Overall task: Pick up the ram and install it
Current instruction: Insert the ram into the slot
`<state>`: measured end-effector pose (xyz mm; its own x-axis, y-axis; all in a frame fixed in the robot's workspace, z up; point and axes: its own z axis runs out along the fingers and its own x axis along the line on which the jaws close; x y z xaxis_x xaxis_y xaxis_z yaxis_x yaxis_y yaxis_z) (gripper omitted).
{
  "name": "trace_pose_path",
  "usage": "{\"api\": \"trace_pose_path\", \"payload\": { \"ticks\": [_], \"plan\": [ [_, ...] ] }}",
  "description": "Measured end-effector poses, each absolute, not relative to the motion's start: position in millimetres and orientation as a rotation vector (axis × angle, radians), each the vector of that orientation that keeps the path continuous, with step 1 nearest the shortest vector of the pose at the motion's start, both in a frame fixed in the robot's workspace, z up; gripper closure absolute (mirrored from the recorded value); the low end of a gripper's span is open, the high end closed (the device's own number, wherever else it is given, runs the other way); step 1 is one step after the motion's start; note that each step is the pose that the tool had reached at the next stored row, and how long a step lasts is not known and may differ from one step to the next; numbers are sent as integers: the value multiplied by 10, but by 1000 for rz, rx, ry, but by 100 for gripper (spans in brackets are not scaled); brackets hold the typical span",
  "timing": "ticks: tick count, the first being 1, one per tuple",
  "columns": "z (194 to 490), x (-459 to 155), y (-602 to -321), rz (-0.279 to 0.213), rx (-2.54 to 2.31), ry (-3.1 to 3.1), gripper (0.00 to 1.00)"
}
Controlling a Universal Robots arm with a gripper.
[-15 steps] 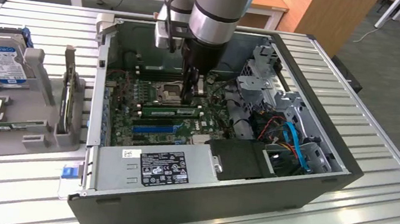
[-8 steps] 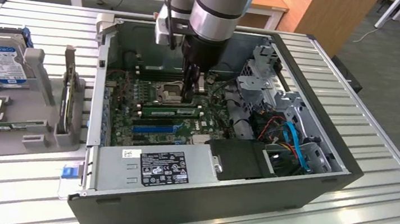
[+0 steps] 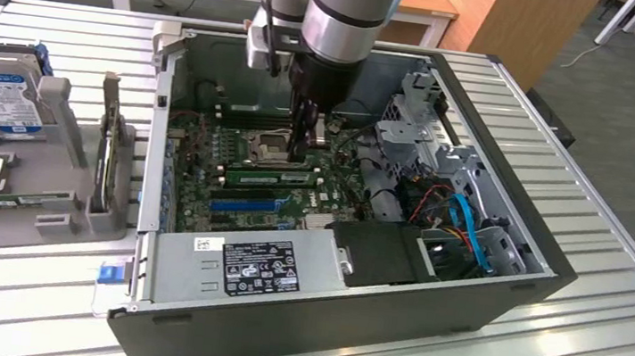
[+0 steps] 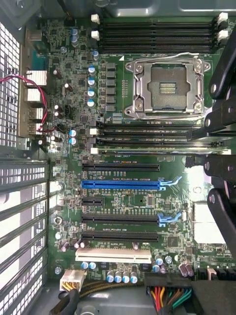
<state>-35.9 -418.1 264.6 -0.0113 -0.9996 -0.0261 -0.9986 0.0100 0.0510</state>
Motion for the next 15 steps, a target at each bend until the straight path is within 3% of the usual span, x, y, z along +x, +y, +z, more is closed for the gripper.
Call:
{"api": "trace_pose_path", "payload": {
  "ticks": [15],
  "plan": [
    [2707, -359, -4181, -85, 2196, -2220, 75]
  ]
}}
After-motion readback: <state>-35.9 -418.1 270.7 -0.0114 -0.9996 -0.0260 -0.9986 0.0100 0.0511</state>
